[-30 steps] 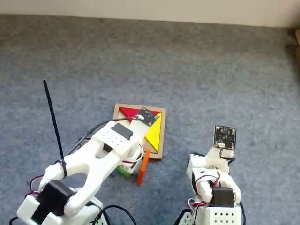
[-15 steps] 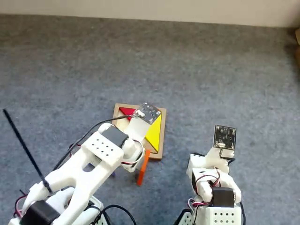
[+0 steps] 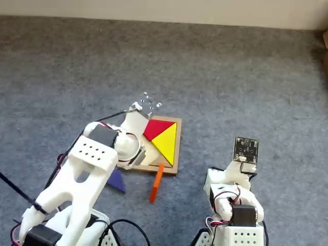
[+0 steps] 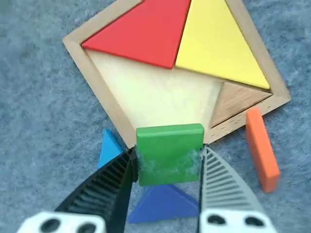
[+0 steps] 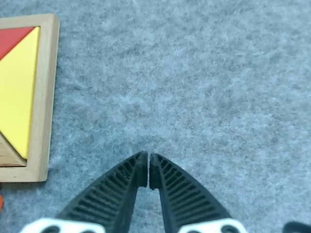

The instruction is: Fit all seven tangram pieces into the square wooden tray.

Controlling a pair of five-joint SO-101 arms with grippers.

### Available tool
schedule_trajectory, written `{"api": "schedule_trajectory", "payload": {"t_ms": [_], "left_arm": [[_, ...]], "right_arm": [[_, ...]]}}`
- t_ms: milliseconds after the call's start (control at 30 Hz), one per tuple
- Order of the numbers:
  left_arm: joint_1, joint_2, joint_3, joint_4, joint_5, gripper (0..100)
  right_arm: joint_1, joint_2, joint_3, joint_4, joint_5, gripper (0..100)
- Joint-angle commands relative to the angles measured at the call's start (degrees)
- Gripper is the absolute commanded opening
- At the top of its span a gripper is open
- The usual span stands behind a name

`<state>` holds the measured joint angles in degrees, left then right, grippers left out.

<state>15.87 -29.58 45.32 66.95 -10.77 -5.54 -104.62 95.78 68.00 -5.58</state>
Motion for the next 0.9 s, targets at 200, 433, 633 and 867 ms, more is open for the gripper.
{"api": "schedule_trajectory", "payload": {"t_ms": [200,433,633,867], "left_arm": [[0.0,1.6,-4.5,-4.1,-2.6,5],[1.5,17.4,-12.4,-4.1,-2.5,5],[1.9,24.5,-16.0,-4.5,-2.5,5],[3.5,26.9,-17.4,-5.3,-2.5,8]], "right_arm": [[0.7,-0.4,6.6,0.4,-0.4,2.5],[0.7,-0.4,6.6,0.4,-0.4,2.5],[0.7,-0.4,6.6,0.4,-0.4,2.5],[0.7,-0.4,6.6,0.4,-0.4,2.5]]}}
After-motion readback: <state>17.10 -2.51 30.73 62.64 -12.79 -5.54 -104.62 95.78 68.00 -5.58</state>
